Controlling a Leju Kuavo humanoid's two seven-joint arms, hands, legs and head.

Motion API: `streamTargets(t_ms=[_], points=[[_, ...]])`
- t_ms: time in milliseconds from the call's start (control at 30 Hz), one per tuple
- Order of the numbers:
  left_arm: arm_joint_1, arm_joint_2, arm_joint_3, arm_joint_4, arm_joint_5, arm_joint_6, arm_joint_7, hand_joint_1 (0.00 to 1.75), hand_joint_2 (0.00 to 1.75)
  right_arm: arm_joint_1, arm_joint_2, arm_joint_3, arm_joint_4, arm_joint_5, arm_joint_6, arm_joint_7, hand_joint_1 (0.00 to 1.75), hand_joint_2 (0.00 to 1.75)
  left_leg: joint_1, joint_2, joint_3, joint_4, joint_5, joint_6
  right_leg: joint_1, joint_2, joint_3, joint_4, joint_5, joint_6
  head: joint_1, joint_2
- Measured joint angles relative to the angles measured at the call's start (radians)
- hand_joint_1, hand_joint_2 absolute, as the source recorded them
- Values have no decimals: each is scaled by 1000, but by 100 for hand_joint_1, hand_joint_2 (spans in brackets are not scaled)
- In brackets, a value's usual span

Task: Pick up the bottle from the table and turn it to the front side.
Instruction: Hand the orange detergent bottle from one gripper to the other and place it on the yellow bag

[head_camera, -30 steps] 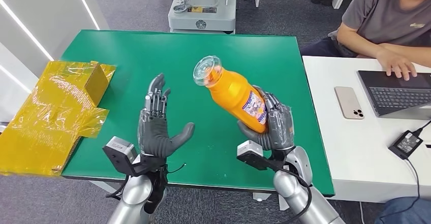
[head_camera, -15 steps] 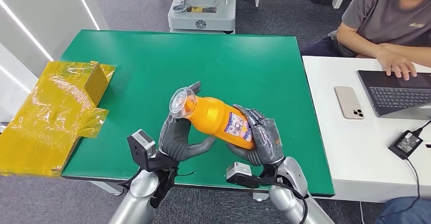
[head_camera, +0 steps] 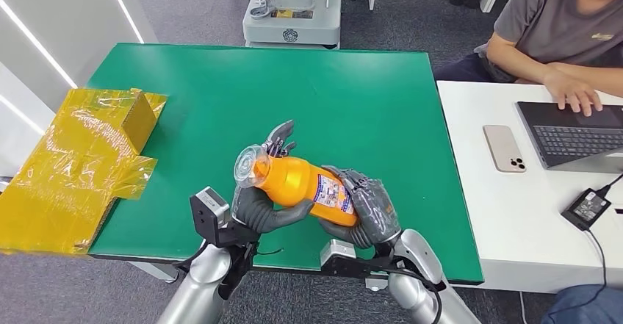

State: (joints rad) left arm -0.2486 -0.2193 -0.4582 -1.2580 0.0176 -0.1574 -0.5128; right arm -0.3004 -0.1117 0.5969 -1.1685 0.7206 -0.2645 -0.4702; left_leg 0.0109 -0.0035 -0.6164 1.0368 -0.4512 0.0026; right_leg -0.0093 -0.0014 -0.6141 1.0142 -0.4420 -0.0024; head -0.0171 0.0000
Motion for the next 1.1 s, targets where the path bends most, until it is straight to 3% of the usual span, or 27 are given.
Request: streamTargets(t_ms=[400, 767, 900, 1100], points=[[2, 0, 12, 1, 9, 27, 8, 0, 175, -75, 1, 27, 70, 12, 148, 18, 175, 175, 0, 0, 0, 0, 0, 0, 0, 0, 0, 0, 0, 0, 0, 0], [4, 0, 19, 1, 19, 53, 21, 5, 175, -98, 1, 43, 107, 13, 181, 19, 175, 175, 0, 0, 0, 0, 0, 0, 0, 0, 0, 0, 0, 0, 0, 0], [6, 0, 19, 1, 23, 56, 20, 175, 175, -105, 1, 47, 114, 13, 184, 20, 175, 175, 0, 0, 0, 0, 0, 0, 0, 0, 0, 0, 0, 0, 0, 0], [11, 0, 20, 1, 33, 57, 15, 175, 175, -118, 1, 48, 126, 13, 190, 23, 175, 175, 0, 0, 0, 0, 0, 0, 0, 0, 0, 0, 0, 0, 0, 0]])
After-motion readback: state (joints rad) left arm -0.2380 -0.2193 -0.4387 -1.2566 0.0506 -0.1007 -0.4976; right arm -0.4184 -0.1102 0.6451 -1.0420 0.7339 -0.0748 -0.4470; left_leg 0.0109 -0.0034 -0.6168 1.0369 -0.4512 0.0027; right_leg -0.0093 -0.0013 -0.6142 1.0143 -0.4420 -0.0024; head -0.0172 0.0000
